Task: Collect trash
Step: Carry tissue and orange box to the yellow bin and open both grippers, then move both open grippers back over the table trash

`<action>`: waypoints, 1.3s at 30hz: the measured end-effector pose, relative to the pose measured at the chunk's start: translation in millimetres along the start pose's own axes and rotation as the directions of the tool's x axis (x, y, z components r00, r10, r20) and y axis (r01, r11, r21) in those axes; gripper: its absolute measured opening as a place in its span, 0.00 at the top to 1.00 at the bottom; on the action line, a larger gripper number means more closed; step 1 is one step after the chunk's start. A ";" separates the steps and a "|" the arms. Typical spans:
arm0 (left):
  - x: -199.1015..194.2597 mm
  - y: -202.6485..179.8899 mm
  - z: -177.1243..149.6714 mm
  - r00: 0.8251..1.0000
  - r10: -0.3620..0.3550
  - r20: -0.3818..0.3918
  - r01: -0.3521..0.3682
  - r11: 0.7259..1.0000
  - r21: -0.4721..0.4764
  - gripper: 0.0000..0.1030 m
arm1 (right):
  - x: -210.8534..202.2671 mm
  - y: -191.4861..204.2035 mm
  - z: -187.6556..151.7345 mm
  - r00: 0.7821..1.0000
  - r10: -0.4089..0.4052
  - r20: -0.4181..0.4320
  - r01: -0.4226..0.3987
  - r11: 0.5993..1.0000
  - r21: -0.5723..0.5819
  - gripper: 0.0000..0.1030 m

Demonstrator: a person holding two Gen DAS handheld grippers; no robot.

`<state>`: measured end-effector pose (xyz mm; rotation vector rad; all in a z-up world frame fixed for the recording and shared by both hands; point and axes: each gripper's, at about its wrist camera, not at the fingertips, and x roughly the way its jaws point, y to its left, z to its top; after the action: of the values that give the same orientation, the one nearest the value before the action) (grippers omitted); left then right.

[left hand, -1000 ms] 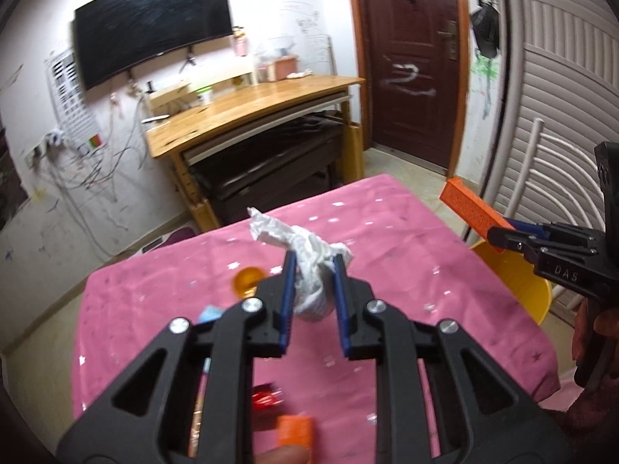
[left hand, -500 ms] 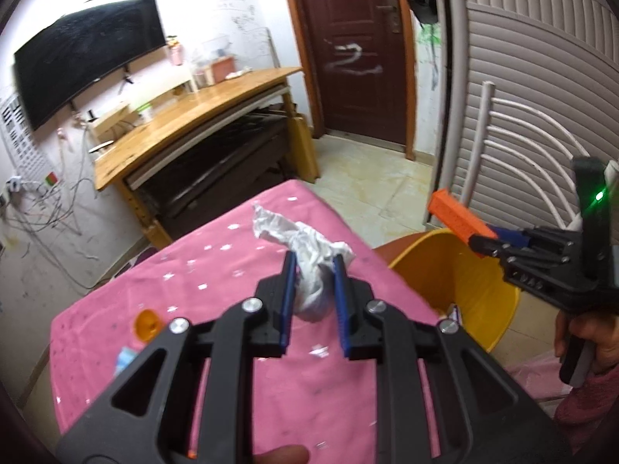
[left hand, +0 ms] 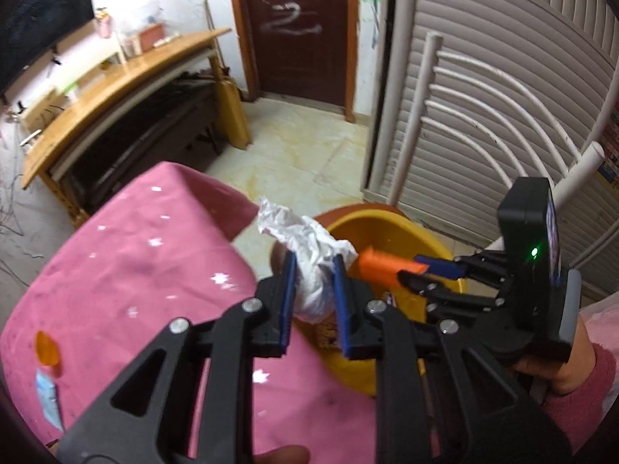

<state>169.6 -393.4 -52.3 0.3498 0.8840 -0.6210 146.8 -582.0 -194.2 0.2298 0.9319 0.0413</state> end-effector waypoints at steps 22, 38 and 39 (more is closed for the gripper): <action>21.3 -16.1 -7.1 0.999 0.004 -0.045 -0.003 1.000 0.018 0.39 | -7.2 -10.0 4.9 1.000 0.026 0.011 -0.026 0.999 0.022 0.48; -40.2 23.7 -25.6 0.993 0.086 0.083 -0.080 0.994 -0.073 0.13 | -41.9 35.9 15.1 0.986 0.081 0.148 -0.072 0.995 -0.062 0.22; -45.9 28.3 -27.7 0.991 0.096 0.096 -0.088 0.993 -0.082 0.12 | -44.6 40.8 16.1 0.984 0.092 0.156 -0.082 0.994 -0.070 0.21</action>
<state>148.8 -340.6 -31.0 0.2850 0.7894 -0.5131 135.6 -551.1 -140.9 0.2122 0.7605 0.1314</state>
